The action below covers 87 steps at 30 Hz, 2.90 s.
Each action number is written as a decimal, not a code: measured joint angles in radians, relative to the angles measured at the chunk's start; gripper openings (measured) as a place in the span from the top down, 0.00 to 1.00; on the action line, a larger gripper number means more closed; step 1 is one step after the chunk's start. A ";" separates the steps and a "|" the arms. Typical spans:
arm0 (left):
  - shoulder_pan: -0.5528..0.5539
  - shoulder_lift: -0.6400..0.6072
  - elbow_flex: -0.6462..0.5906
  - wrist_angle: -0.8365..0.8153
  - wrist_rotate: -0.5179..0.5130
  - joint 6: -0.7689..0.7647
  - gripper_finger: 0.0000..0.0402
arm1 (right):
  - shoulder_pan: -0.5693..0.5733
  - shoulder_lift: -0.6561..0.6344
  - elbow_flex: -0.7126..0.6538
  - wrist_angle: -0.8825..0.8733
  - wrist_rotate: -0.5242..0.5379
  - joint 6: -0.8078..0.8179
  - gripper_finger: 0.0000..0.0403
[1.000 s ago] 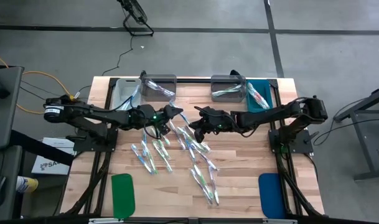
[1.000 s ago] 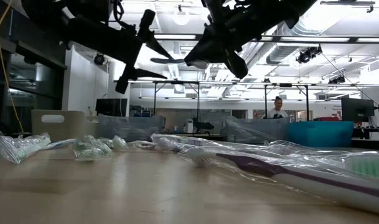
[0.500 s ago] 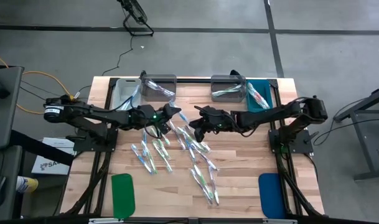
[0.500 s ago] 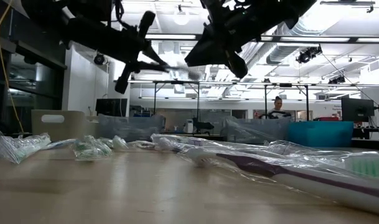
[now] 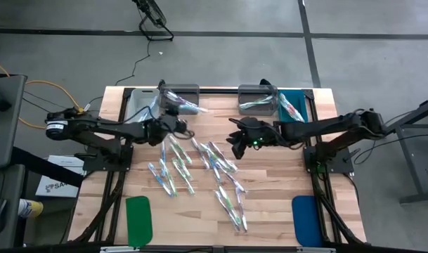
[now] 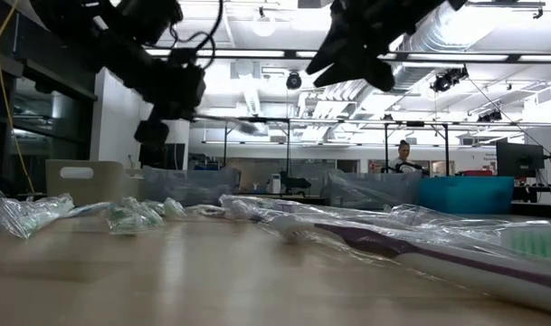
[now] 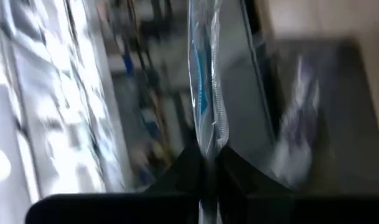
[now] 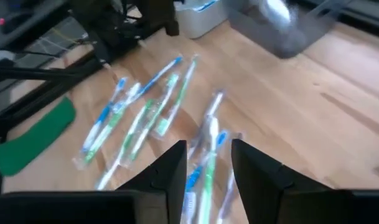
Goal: Pick & Place Toothbrushes
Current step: Put the blue toothbrush into the white bin, then put the violet toothbrush into the left black bin
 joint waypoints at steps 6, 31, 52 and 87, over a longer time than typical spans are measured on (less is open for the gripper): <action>0.110 -0.148 -0.001 -0.399 -0.030 -0.570 0.95 | 0.026 -0.022 0.000 -0.070 0.119 0.000 0.72; 0.715 -0.315 0.186 -1.157 0.649 -1.233 0.95 | 0.049 -0.021 0.000 -0.254 0.201 -0.026 0.72; 0.714 -0.160 0.185 -1.114 0.639 -1.272 0.94 | 0.231 -0.021 0.000 -0.434 0.369 0.213 0.72; 0.778 -0.198 0.152 -1.058 0.660 -1.145 0.55 | 0.389 -0.023 0.000 -0.532 0.466 0.466 0.72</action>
